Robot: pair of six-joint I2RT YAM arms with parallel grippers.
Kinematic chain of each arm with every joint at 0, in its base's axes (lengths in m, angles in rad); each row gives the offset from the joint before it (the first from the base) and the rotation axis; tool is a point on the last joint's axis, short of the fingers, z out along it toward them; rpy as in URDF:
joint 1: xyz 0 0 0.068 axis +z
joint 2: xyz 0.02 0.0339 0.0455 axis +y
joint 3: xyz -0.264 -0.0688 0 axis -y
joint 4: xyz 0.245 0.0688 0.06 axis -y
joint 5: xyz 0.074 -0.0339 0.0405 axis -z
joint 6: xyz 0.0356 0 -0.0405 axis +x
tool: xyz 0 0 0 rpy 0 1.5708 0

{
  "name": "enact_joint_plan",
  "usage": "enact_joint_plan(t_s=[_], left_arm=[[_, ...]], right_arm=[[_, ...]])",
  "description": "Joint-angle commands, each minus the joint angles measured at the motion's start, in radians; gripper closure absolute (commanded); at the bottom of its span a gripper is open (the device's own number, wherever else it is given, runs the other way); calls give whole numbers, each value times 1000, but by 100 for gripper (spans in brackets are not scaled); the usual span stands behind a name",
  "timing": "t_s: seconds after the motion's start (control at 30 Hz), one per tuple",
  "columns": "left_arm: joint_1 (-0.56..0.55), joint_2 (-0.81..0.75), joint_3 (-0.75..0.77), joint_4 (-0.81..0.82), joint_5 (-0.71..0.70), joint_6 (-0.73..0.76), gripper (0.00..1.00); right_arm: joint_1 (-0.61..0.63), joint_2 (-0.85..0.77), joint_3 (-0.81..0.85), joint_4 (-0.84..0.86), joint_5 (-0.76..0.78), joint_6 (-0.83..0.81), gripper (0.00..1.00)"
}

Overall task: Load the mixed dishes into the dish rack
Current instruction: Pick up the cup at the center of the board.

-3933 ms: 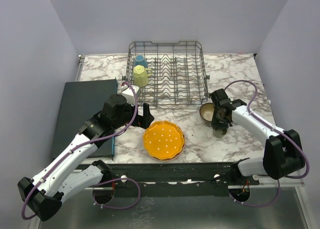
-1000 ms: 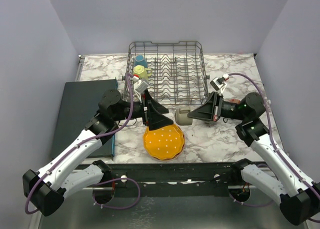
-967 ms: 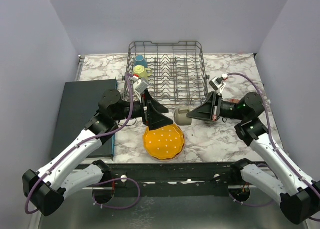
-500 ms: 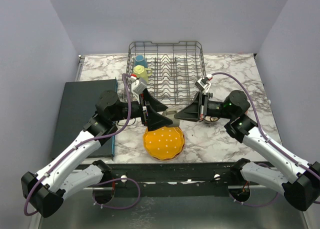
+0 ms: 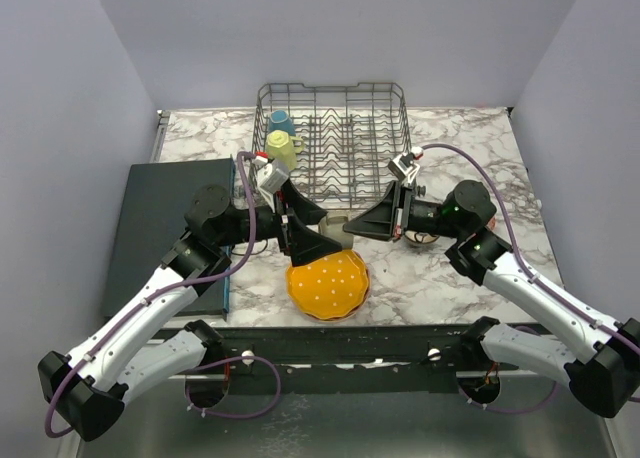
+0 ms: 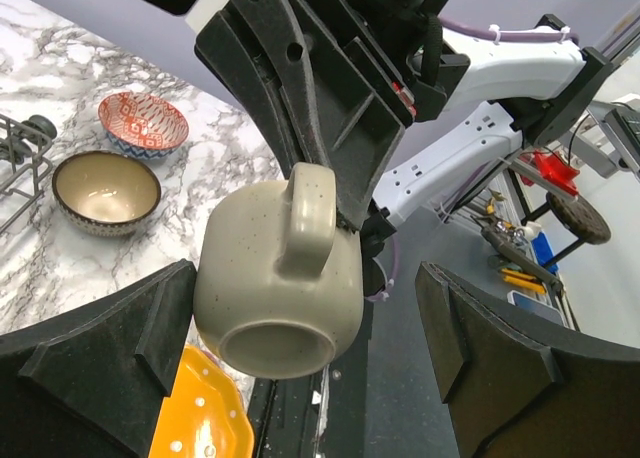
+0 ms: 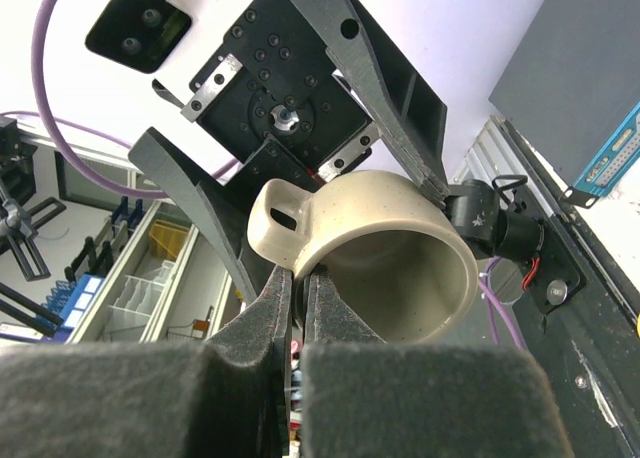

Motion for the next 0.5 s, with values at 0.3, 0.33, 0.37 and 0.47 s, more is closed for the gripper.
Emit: enact_joint_plan(t_s=[0.3,0.33,0.37,0.47], left_arm=[[-5,0,-18,-34,-41,48,1],[-5,-1,-18,-38,-46,49,1],[-4,-3,-16,-41,-49,51,1],[-4,-6,-8,-55,-58,60,1]], right_arm=[[10,-39,52,-14,57,-46,99],[10,-39,50,-18,59,-47,100],[10,-39,50,-20,60,-47,99],[10,-41,45,-21,60,-47,99]])
